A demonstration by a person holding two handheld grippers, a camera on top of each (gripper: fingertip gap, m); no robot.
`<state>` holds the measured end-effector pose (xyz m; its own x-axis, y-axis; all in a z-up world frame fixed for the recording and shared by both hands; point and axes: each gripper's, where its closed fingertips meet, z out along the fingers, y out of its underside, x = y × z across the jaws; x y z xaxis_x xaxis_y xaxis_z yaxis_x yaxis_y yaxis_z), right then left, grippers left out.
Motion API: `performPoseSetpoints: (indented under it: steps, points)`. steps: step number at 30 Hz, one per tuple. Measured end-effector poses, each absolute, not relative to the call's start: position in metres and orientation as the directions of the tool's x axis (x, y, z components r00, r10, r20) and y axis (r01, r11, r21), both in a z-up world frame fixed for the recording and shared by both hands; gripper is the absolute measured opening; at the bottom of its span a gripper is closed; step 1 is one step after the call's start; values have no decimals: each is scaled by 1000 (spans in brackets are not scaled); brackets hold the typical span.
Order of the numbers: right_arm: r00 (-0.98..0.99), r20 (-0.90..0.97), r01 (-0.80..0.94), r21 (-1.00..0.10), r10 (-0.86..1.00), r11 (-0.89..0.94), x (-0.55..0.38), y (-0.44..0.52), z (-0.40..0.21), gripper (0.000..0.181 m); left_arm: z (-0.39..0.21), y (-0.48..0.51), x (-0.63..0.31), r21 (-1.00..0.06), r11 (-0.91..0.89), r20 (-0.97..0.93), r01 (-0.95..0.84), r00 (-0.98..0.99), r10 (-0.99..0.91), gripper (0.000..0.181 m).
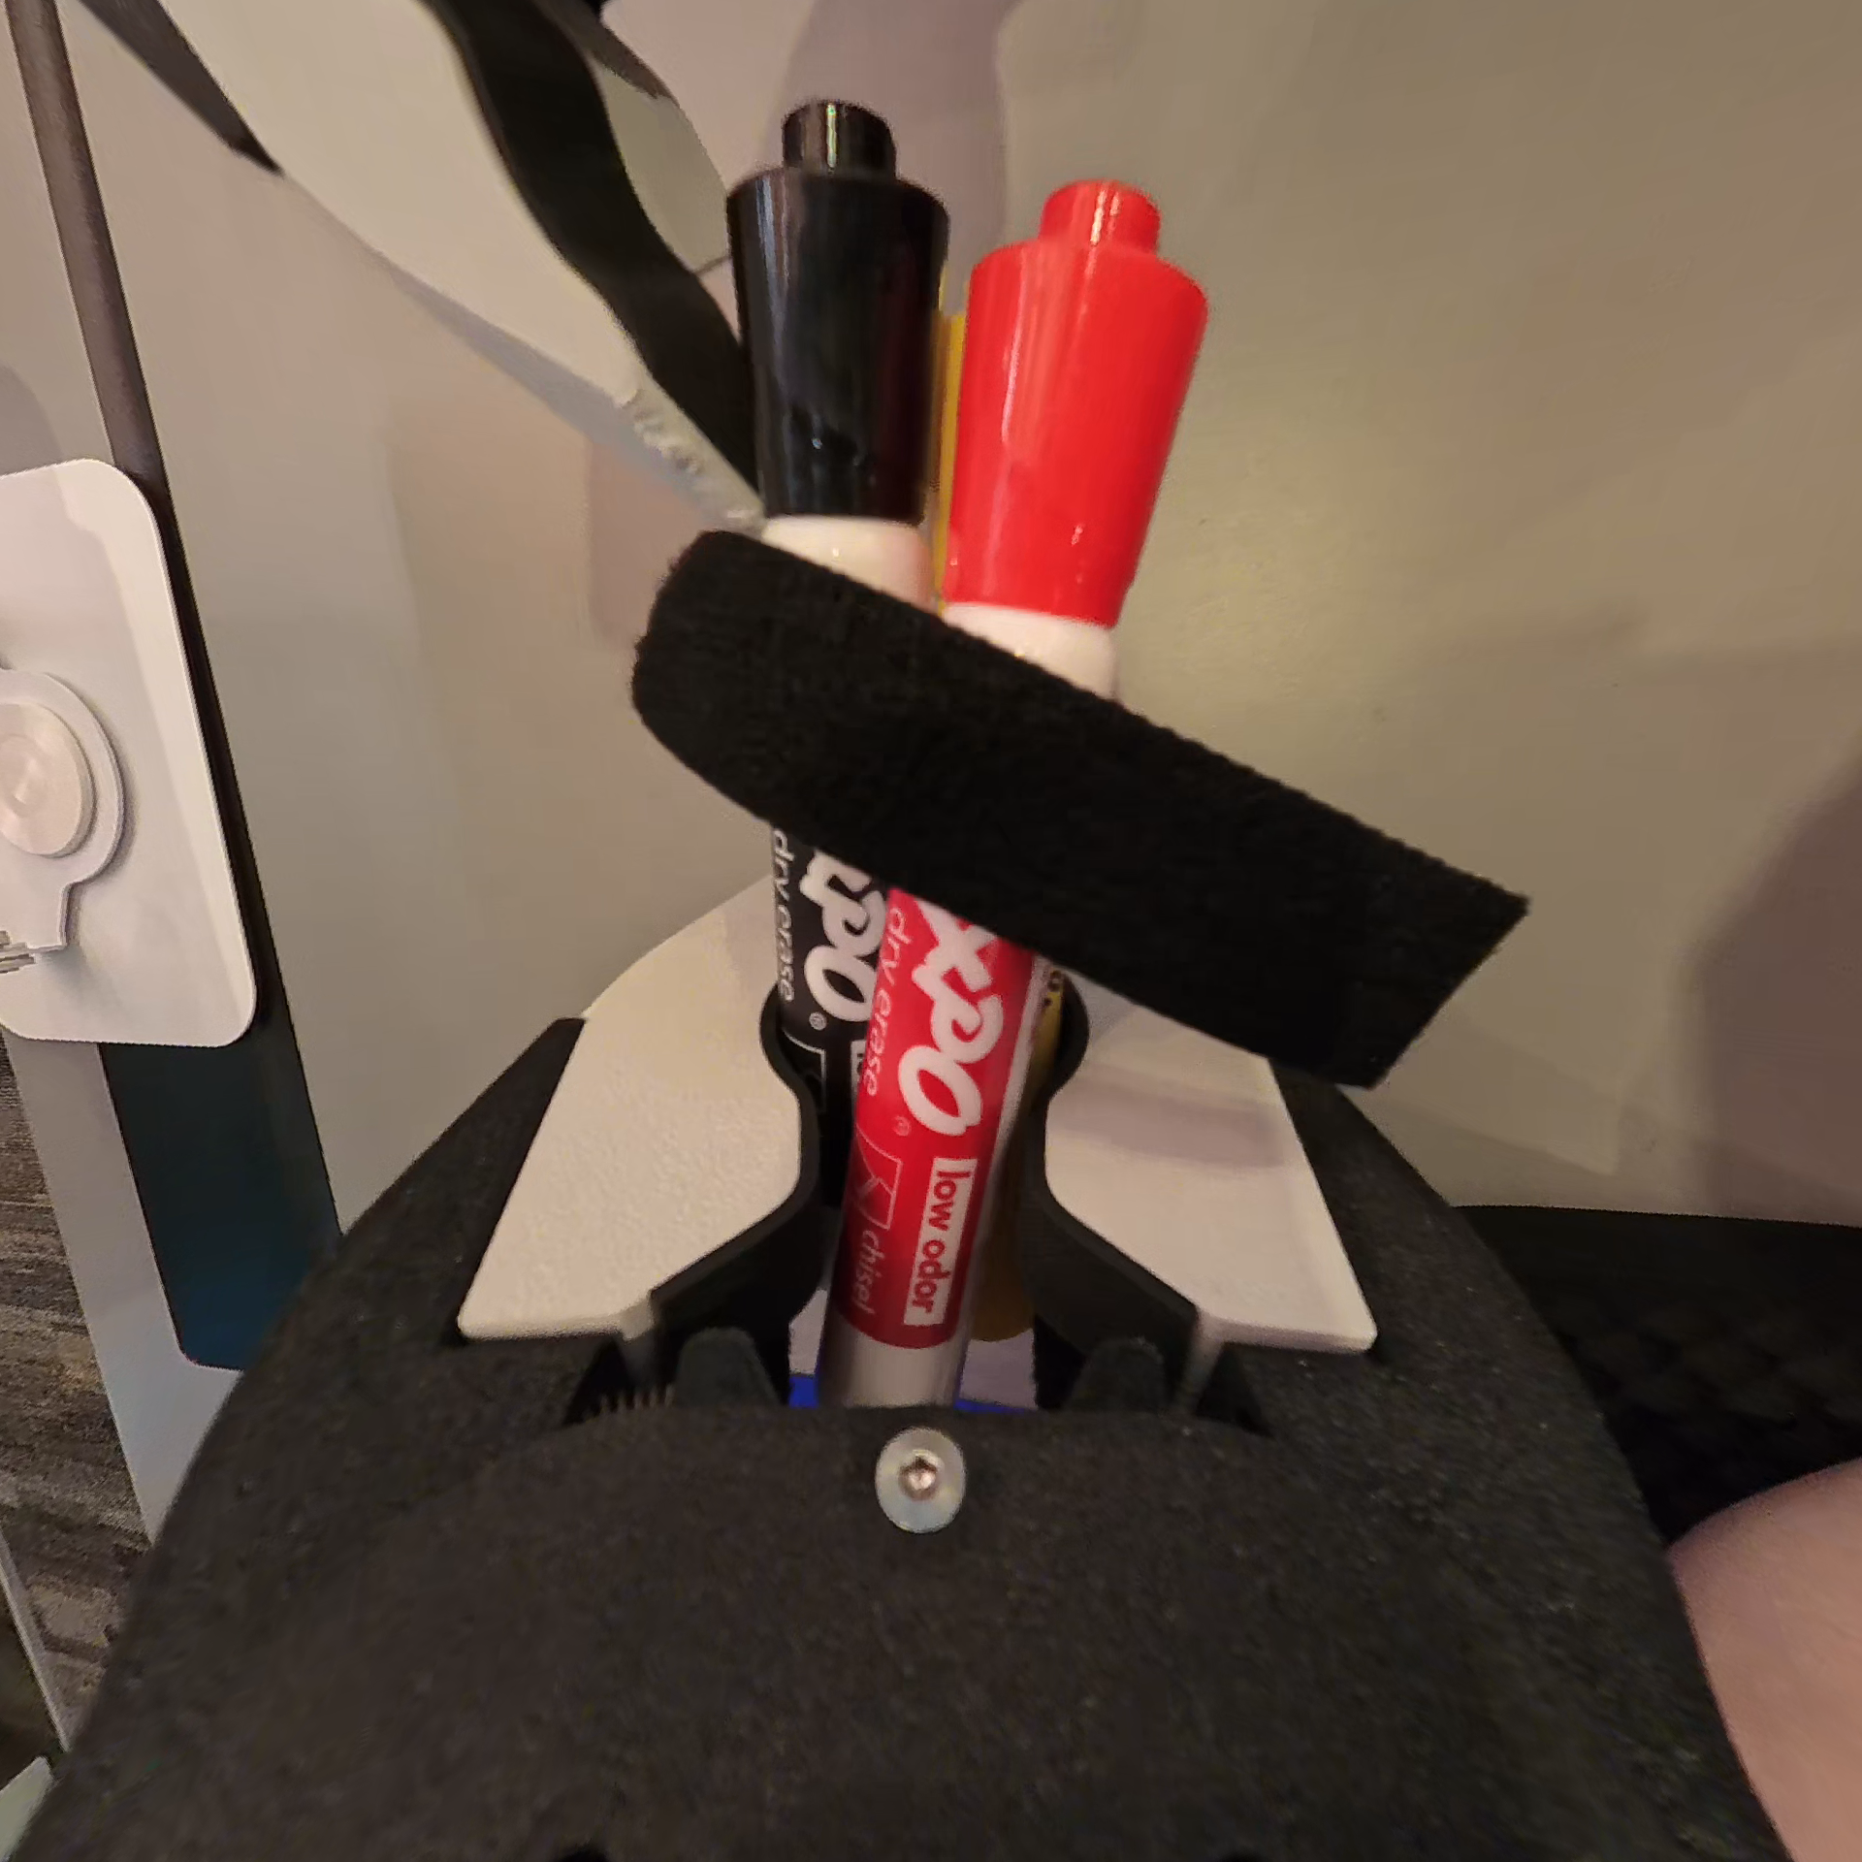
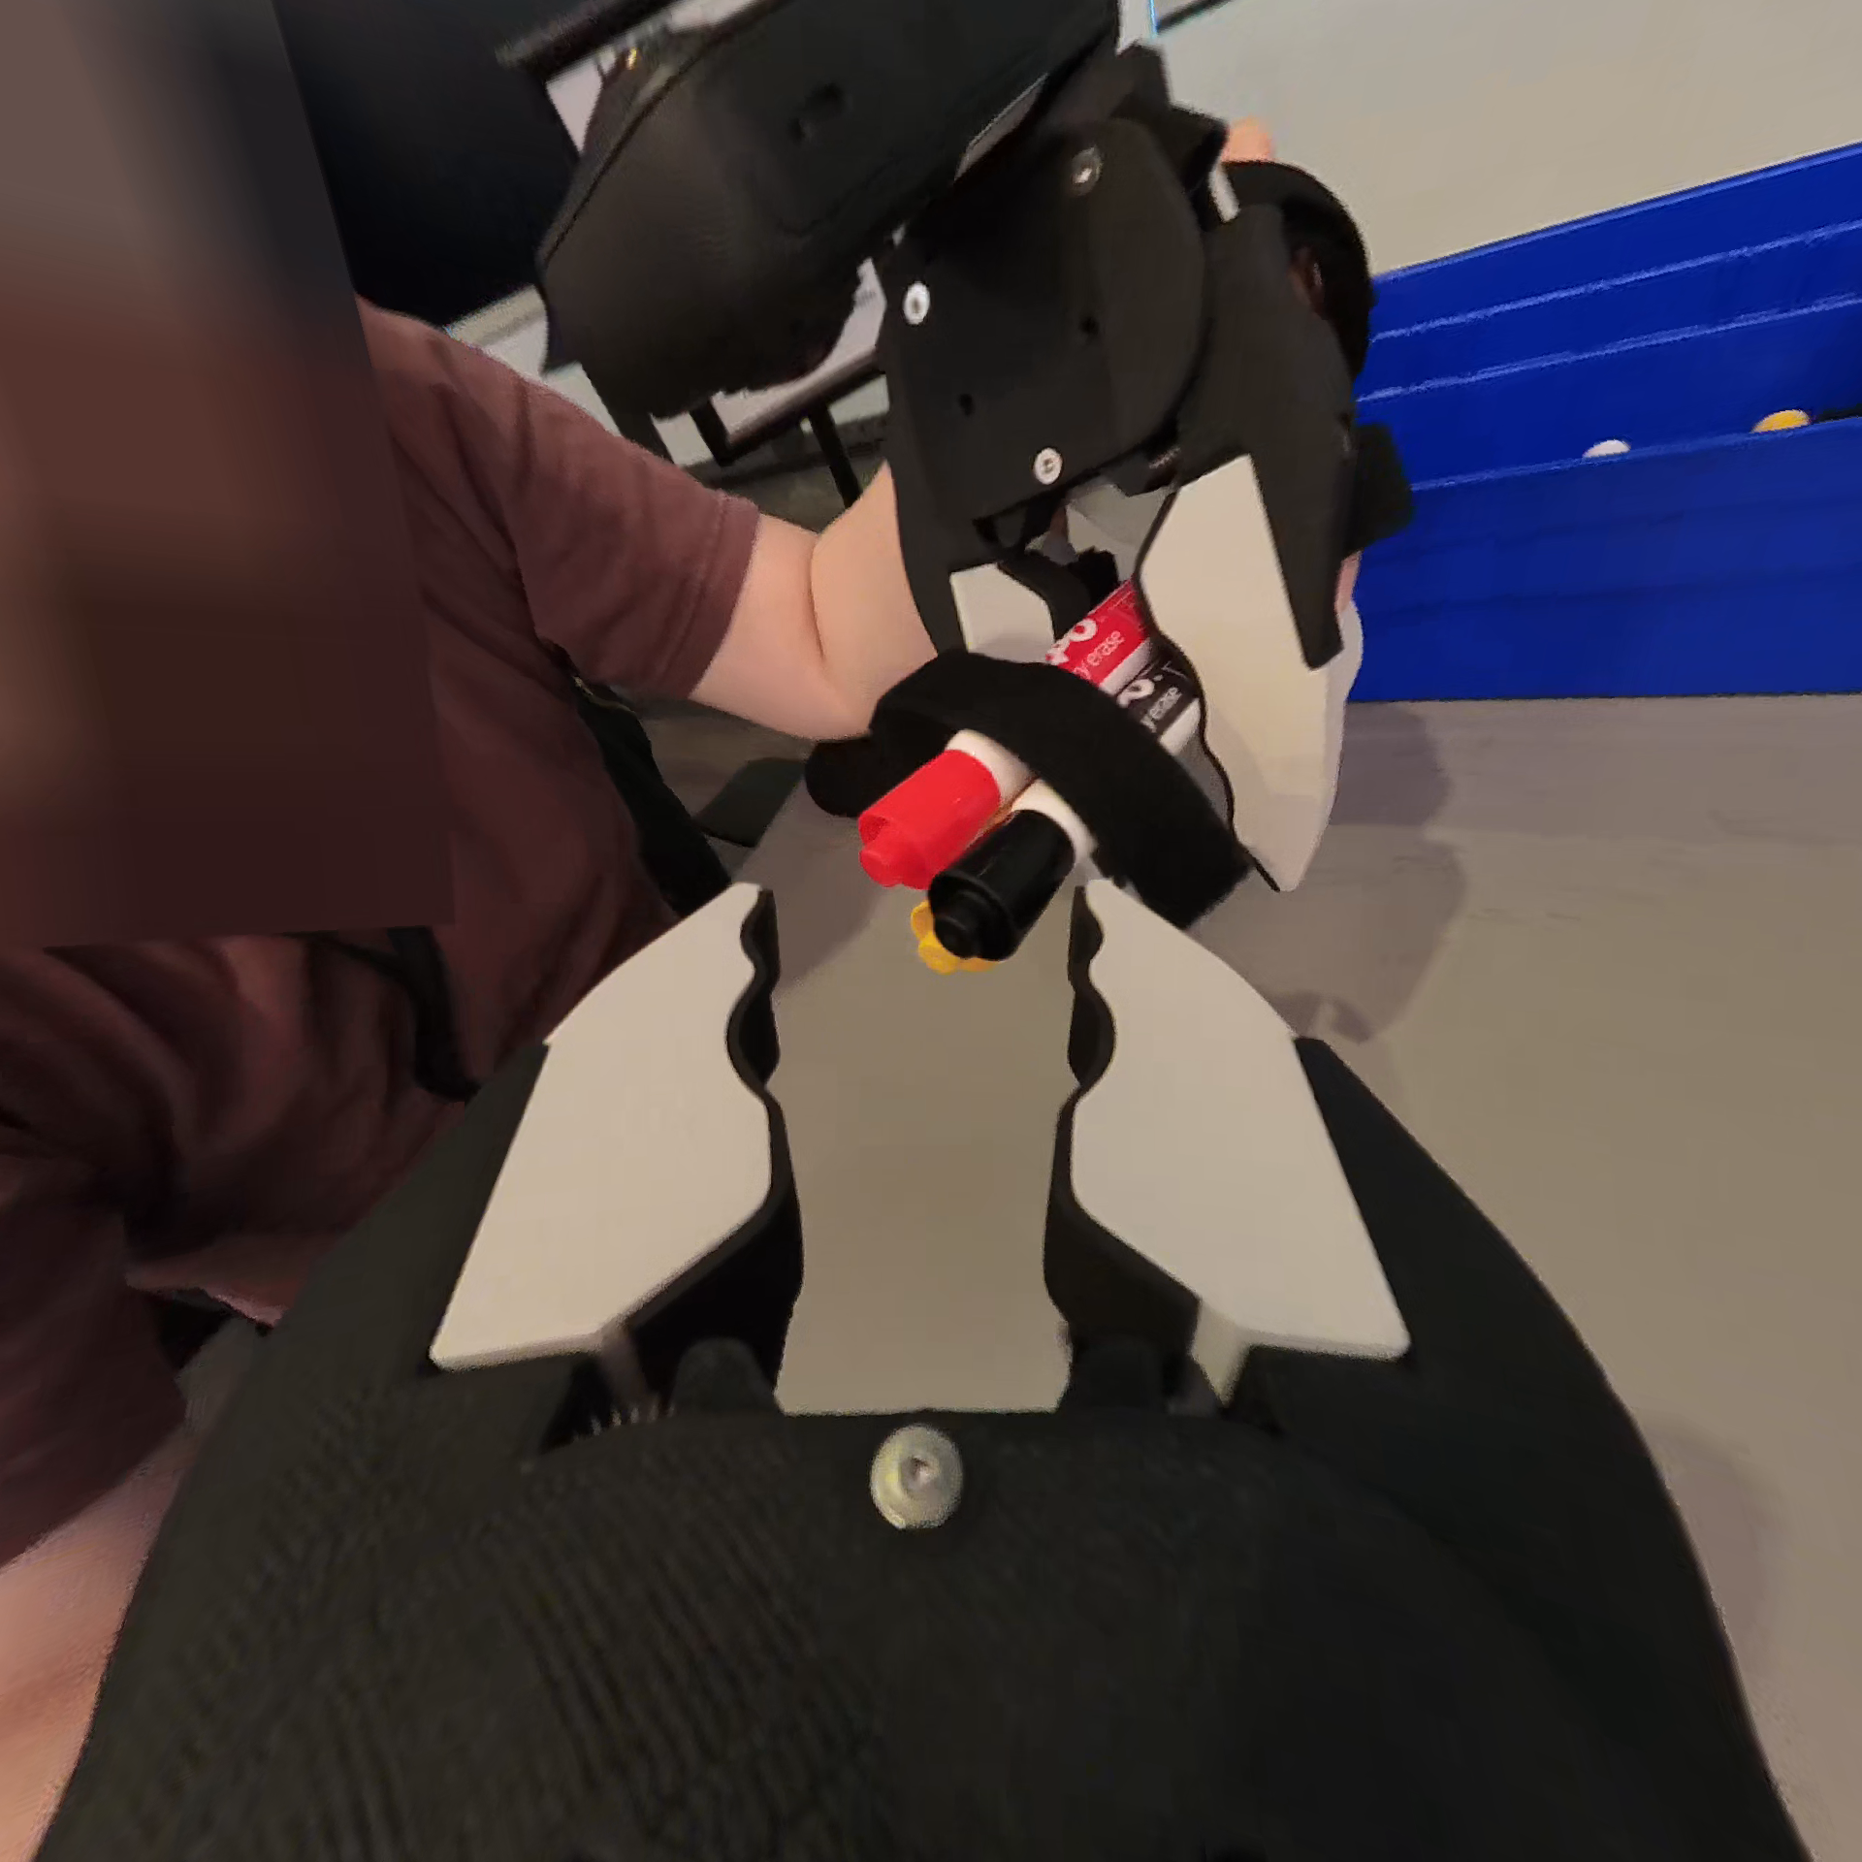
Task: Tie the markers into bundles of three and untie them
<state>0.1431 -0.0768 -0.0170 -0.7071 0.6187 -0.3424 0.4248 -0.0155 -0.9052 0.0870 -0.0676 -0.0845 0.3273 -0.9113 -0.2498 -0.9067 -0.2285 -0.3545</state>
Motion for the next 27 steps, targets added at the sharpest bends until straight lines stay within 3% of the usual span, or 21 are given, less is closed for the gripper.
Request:
performPoseSetpoints:
  steps: [5, 13, 17, 20, 22, 27]
  points:
    - [-705, -248, 416, -903, 664, 105, 146, -79, -24, 56, -83, -68, 87, -359, -229, -251, -905, 330, -910, 43]
    - [-663, -321, 489, -870, 676, 67, 144, -71, -36, 55, -93, -68, 81, -325, -264, -219, -908, 344, -913, 43]
    - [-691, -247, 439, -890, 679, 123, 153, -67, -37, 44, -94, -65, 69, -312, -295, -227, -903, 372, -900, 43]
    - [-723, -88, 331, -915, 686, 232, 156, -69, -41, 24, -89, -63, 50, -314, -351, -245, -882, 433, -868, 42]
    - [-727, 68, 243, -905, 683, 349, 150, -76, -51, 21, -89, -62, 36, -294, -391, -257, -872, 466, -847, 42]
    - [-638, 461, 104, -742, 616, 662, 115, -81, -88, 15, -96, -58, 22, -261, -432, -260, -863, 494, -830, 42]
